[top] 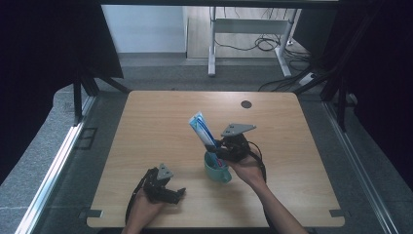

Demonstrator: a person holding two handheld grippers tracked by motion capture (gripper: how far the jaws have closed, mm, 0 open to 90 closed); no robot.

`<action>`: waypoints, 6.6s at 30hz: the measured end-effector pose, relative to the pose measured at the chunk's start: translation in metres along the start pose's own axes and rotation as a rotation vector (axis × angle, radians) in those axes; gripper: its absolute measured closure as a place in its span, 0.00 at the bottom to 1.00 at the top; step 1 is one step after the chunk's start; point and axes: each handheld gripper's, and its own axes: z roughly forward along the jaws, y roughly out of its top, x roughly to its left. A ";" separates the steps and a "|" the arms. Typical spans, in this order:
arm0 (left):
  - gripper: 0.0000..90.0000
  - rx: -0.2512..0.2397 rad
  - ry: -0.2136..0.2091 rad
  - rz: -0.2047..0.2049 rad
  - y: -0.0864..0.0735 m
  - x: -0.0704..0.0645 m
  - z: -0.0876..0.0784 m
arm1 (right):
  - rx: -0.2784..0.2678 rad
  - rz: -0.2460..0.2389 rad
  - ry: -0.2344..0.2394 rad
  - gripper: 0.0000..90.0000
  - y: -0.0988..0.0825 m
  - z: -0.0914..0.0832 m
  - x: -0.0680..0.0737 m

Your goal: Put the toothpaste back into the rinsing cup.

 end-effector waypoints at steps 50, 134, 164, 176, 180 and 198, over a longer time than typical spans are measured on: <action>0.02 -0.002 0.000 0.000 0.000 0.000 0.000 | -0.002 0.009 0.014 0.78 -0.027 0.006 -0.002; 0.02 -0.001 -0.001 0.000 0.000 0.000 0.000 | 0.167 -0.071 -0.014 0.02 -0.032 -0.031 0.009; 0.02 -0.002 0.000 0.000 0.000 0.000 0.000 | 0.175 -0.038 -0.107 0.00 -0.053 -0.069 -0.009; 0.02 -0.002 0.003 -0.004 0.000 0.000 0.000 | 0.178 -0.008 -0.165 0.00 -0.067 -0.090 -0.024; 0.02 -0.001 0.004 -0.005 0.000 0.000 0.000 | 0.178 0.008 -0.188 0.00 -0.075 -0.098 -0.031; 0.02 0.000 0.003 -0.005 0.000 0.000 0.000 | 0.170 0.086 -0.241 0.00 -0.112 -0.113 -0.046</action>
